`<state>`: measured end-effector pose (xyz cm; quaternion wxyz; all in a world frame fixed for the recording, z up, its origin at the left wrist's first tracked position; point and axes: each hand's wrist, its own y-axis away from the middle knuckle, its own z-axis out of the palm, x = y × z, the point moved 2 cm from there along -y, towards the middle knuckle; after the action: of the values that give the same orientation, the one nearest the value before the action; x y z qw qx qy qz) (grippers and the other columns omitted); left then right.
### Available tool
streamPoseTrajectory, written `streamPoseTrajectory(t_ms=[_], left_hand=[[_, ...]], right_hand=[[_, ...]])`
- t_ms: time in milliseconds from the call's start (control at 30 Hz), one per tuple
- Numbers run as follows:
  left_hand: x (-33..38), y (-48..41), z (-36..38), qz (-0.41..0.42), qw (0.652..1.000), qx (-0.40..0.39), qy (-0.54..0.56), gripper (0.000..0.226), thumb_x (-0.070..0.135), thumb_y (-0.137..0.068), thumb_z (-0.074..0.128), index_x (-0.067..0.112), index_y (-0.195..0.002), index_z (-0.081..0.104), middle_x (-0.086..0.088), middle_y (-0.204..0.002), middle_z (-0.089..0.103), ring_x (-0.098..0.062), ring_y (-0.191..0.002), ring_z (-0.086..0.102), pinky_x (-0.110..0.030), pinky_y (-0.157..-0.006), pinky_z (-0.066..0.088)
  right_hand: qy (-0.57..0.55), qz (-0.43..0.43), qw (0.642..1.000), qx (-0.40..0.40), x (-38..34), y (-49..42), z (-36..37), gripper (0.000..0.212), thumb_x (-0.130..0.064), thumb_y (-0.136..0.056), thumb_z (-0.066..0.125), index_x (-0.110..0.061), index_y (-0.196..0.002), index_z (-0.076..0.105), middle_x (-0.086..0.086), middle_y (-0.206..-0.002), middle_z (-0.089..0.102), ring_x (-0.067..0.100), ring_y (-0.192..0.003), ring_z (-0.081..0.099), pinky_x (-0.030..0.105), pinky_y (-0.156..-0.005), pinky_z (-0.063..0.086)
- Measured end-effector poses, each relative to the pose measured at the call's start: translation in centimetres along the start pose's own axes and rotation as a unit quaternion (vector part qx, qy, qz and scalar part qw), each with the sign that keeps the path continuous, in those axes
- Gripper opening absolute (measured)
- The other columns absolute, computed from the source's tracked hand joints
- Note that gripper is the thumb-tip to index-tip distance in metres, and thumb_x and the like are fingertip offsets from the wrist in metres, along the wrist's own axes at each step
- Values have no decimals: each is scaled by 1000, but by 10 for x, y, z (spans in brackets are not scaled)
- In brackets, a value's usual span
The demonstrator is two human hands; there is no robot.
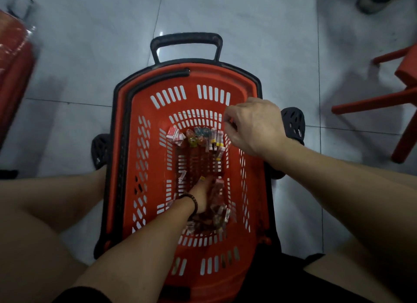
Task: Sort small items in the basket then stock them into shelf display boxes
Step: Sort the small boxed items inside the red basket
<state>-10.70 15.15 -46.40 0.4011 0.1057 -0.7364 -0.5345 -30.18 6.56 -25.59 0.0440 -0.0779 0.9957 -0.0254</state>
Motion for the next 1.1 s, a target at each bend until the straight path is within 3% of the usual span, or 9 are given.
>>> streamPoseTrajectory(t_ms=[67,167,333,433,533,667,800,967,1100], left_hand=[[18,27,-13,107,983,77,-129,29,25,-110,49,16,-135,58,-1,-115,69,-25,-108,68,-33,-93,53],[24,50,-23,130,981,85,-114,36,38,-110,46,28,-144,48,-3,-125,69,-22,-110,66,-35,-98,53],[44,88,-36,168,971,96,137,36,39,-111,48,33,-146,53,14,-136,59,-16,-136,52,-40,-115,41],[63,112,-46,185,944,75,263,33,37,-108,53,40,-140,59,12,-141,62,-21,-139,52,-57,-117,41],[85,146,-65,238,925,71,288,34,41,-105,55,43,-140,57,8,-140,66,-24,-135,58,-59,-110,48],[110,186,-91,303,893,98,318,29,28,-112,48,34,-139,55,-1,-130,73,-28,-121,69,-42,-89,58],[118,204,-107,331,881,135,311,32,32,-108,51,35,-140,55,-2,-131,72,-27,-123,69,-51,-105,54],[118,216,-120,315,876,136,340,36,30,-112,44,32,-148,48,-1,-130,73,-23,-120,71,-51,-105,56],[122,218,-122,313,869,136,359,36,30,-112,46,30,-148,49,-5,-131,72,-25,-119,71,-53,-105,56]], right_hand=[[5,-2,1000,-7,-2,0,-4,32,-45,-102,48,-28,-101,75,-8,-84,74,17,-80,64,31,-67,49],[-1,10,999,-32,-4,-2,-11,28,-44,-102,52,-31,-107,77,-9,-92,77,17,-85,68,32,-68,54],[-135,48,986,-81,-16,-4,-35,23,-32,-104,58,-22,-113,77,-4,-111,78,17,-96,73,33,-76,60],[-210,65,967,-131,-29,-1,-55,27,-39,-105,62,-21,-118,76,-5,-119,74,12,-103,68,29,-85,55],[-291,89,928,-217,-42,9,-71,37,-54,-101,63,-22,-115,76,-4,-115,75,14,-89,76,41,-85,62],[-451,109,847,-259,-68,18,-83,33,-42,-96,77,-11,-104,75,9,-90,80,30,-78,79,49,-73,64],[-575,126,769,-250,-93,13,-87,32,-19,-92,84,4,-107,67,15,-84,79,31,-75,76,41,-66,58],[-626,134,734,-228,-116,4,-89,17,-2,-92,78,2,-102,65,19,-81,76,23,-68,72,27,-57,54],[-650,164,715,-197,-113,2,-87,8,-2,-91,72,5,-95,71,18,-78,73,28,-69,66,37,-64,50]])
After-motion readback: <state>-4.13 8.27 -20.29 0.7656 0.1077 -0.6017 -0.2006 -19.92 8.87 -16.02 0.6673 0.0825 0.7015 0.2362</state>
